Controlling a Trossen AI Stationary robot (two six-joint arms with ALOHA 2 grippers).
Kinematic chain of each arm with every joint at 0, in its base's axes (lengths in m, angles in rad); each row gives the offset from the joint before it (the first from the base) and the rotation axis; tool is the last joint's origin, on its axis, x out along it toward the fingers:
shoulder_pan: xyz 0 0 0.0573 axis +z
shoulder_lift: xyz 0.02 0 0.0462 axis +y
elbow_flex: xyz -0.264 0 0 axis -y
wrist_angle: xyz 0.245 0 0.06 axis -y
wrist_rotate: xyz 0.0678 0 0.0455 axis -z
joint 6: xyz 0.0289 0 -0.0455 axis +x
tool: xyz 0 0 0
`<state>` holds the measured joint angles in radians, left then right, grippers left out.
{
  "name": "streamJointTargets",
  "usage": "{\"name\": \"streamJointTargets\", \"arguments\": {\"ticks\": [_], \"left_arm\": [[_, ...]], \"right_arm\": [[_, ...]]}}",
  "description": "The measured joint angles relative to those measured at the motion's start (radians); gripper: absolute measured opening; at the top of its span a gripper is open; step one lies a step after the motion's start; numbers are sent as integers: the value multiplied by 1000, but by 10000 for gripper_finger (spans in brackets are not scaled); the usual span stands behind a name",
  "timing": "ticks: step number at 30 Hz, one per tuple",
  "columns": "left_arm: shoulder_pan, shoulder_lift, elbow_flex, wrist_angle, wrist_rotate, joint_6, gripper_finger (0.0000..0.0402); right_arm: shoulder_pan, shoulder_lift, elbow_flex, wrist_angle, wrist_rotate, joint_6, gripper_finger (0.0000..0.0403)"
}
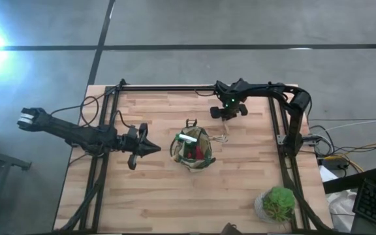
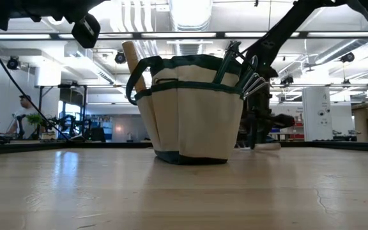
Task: Pick & Place Garden tools in Gardening bag
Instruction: Put the light brown hand rake into the white gardening bag
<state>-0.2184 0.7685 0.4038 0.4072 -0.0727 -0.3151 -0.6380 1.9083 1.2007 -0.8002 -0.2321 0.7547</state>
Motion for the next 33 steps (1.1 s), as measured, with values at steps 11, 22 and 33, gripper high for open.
{"name": "streamJointTargets", "arguments": {"ticks": [11, 22, 33], "left_arm": [[0, 0, 0, 0, 0, 0, 12], [0, 0, 0, 0, -1, 0, 12], [0, 0, 0, 0, -5, 0, 12]], "right_arm": [[-9, -104, 19, -30, -7, -37, 50], [-10, -195, 19, -35, -4, -77, 50], [-6, -401, 21, -4, 60, -111, 50]]}}
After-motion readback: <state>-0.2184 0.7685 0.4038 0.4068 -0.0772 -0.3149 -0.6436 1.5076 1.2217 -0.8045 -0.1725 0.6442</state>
